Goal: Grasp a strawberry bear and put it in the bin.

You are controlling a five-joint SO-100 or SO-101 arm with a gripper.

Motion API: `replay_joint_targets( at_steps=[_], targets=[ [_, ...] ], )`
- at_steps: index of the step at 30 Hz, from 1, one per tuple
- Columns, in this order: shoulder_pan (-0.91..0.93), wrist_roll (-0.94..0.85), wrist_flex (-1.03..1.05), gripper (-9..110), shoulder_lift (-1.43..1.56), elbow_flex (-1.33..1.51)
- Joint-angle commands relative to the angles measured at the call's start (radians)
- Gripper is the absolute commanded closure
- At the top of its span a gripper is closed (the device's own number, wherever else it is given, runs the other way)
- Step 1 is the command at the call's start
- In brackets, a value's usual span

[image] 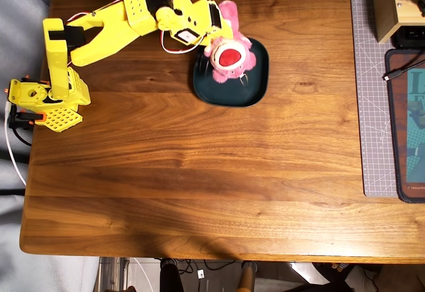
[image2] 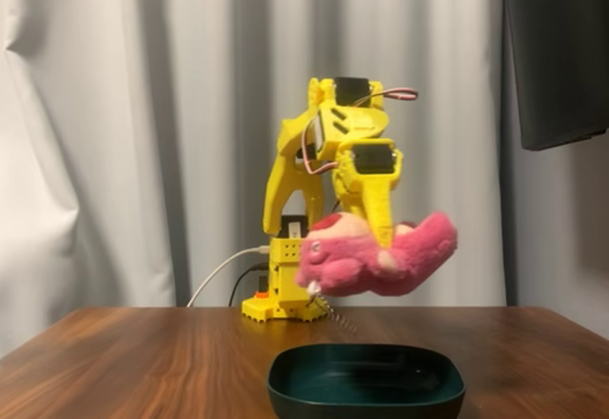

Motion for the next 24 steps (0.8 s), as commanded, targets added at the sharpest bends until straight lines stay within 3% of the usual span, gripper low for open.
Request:
replay_joint_targets(
  at_steps=[1, 5, 14, 18, 22, 24],
  targets=[
    [-0.012, -0.008, -0.015, 84, 0.008, -0.074],
    [-0.014, -0.008, -0.012, 73, 0.008, -0.074],
    [-0.026, -0.008, 0.000, 73, 0.008, -0.075],
    [-0.037, -0.008, 0.020, 82, 0.009, -0.075],
    [-0.057, -0.008, 0.100, 101, 0.014, -0.135],
    [-0.077, -0.006, 0.184, 101, 0.017, -0.199]
  ],
)
